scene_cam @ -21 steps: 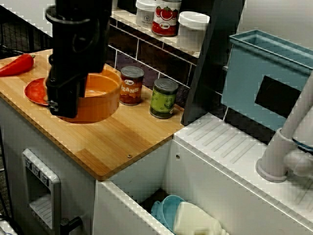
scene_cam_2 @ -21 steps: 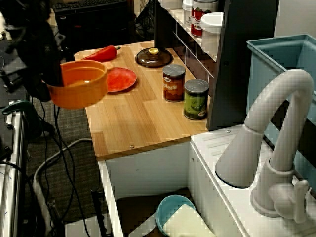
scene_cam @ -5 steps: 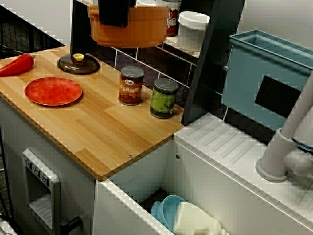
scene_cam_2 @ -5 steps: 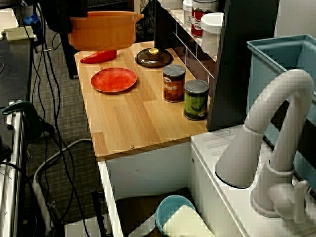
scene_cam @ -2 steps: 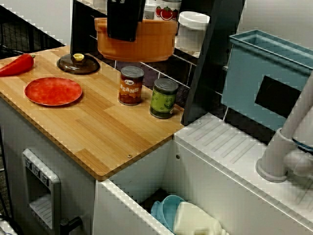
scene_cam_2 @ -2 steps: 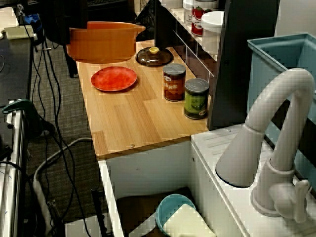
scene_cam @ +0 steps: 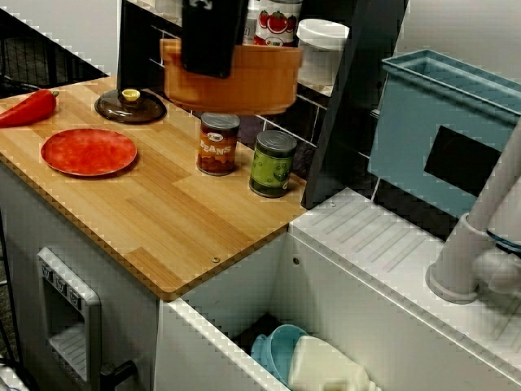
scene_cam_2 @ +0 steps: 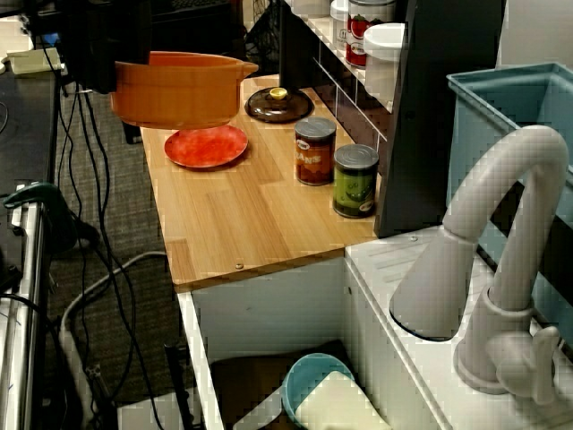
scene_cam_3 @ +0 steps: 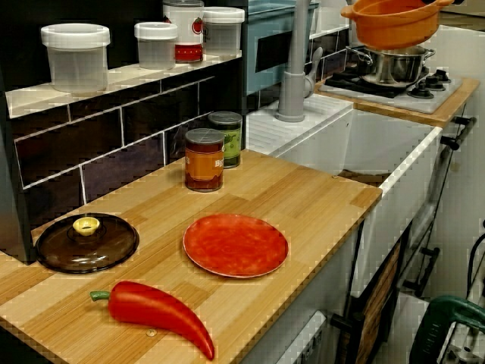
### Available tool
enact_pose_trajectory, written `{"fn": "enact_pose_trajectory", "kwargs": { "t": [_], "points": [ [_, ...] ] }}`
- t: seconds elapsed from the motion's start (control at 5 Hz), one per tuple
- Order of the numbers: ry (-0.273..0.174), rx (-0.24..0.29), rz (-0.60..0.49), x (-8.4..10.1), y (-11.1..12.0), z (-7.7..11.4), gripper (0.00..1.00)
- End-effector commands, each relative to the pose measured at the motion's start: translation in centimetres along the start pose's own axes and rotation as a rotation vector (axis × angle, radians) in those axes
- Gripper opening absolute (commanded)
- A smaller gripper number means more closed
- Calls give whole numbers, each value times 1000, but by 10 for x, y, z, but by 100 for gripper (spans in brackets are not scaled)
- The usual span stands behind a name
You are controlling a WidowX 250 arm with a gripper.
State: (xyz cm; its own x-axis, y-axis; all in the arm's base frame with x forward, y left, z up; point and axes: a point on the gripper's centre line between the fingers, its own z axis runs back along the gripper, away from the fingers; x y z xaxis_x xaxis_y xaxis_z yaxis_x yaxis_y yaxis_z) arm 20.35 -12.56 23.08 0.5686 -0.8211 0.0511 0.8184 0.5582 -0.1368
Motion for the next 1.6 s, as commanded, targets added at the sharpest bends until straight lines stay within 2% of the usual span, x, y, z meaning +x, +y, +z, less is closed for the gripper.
{"fn": "enact_pose_trajectory", "kwargs": {
  "t": [0.0, 0.4, 0.6, 1.4],
  "points": [
    [-35, 6, 4, -2, 0, 3, 0],
    [-18, 16, 19, 5, 0, -10, 0],
    [-21, 56, 68, 6, 12, -17, 0],
    [-24, 115, 220, -11, 78, -23, 0]
  ]
}}
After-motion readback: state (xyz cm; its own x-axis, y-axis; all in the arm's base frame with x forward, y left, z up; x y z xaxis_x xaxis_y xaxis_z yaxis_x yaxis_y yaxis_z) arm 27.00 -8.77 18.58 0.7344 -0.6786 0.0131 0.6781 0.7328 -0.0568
